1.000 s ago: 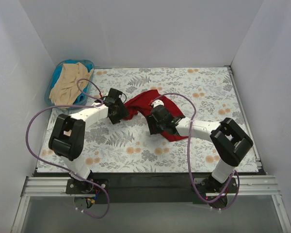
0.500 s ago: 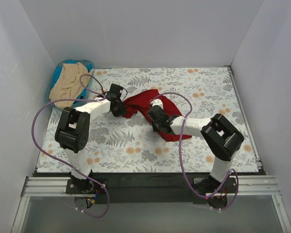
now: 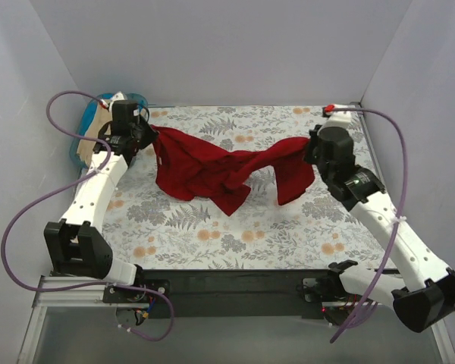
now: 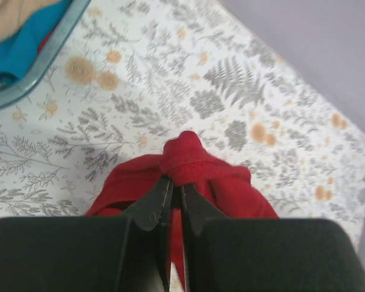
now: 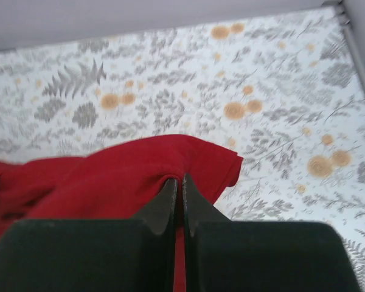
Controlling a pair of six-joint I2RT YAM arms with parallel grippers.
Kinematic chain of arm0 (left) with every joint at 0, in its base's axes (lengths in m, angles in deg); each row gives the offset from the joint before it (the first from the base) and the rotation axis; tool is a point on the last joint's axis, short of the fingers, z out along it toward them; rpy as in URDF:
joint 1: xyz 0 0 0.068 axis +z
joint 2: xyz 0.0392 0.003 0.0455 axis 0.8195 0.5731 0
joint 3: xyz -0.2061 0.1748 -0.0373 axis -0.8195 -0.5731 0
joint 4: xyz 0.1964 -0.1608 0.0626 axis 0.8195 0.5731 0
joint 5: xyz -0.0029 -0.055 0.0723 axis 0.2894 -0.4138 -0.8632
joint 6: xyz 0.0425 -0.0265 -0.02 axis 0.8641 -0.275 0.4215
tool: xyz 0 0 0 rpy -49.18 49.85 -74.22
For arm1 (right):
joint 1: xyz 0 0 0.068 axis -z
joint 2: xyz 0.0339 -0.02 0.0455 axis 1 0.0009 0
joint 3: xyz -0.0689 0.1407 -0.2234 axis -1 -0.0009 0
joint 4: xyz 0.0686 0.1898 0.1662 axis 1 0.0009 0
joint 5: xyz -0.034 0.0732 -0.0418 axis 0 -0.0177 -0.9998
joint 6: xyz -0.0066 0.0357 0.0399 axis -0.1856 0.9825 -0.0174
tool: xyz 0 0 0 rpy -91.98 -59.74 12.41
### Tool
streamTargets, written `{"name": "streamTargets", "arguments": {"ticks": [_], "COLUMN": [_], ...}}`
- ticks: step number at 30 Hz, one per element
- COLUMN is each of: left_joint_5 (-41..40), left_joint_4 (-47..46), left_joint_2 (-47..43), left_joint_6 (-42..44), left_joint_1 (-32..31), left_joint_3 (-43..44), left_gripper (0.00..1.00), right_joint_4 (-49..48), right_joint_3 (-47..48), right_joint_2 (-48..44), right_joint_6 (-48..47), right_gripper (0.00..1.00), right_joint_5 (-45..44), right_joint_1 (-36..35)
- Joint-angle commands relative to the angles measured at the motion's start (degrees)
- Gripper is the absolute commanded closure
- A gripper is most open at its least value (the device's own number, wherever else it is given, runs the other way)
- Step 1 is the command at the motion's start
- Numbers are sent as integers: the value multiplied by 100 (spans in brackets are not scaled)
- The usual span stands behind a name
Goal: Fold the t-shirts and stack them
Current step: Flatten the tshirt out
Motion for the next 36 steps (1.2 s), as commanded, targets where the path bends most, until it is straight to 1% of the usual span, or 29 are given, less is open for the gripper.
{"name": "streamTargets", "arguments": {"ticks": [1,4,6,9,11,13,17,21,22,24,25,27,29,31,34,35,36], "left_joint_5": [144,180,197,188,188,214,224,171,153,214,232,320,364,530,742,742,742], "left_joint_4": [290,325,474,659,642,633,825,1116,1186,1344,1397,1441,1450,1415,828,443,274], "left_joint_2": [-255,-185,-36,-35,-219,-614,-1282,-1740,-1836,-1855,-1846,-1715,-1409,-1162,-827,-748,-530], "left_joint_6": [-56,-127,-162,-241,-302,-338,-303,-268,-276,-276,-285,-303,-346,-443,-575,-610,-645], "left_joint_1": [109,126,135,153,153,153,144,153,153,153,153,153,153,153,153,153,162], "left_joint_3": [466,818,1275,1707,1725,1672,1795,2295,2566,2849,3128,3315,3394,3369,2676,2274,2087], "left_gripper": [100,100,100,100,100,100,100,100,100,100,100,100,100,100,100,100,100], "right_joint_4": [343,343,352,282,220,168,45,-157,-175,-193,-184,-184,-201,-420,-973,-1158,-1534], "right_joint_3": [506,910,1120,1201,1183,1113,1017,955,964,1025,1034,1008,851,605,69,-89,-326], "right_joint_2": [-205,-74,-47,-143,-336,-529,-1292,-1892,-1971,-2103,-2095,-2016,-1823,-1595,-1209,-1103,-988], "right_joint_6": [-378,-423,-317,-229,-220,-194,-185,-255,-264,-299,-317,-352,-343,-326,-343,-335,-369], "right_gripper": [99,99,99,99,99,99,99,99,99,99,99,99,99,99,99,99,99], "right_joint_5": [26,131,158,149,140,105,140,202,210,263,298,325,360,447,570,580,623], "right_joint_1": [469,663,716,734,743,752,752,752,743,752,752,752,752,743,743,760,813]}}
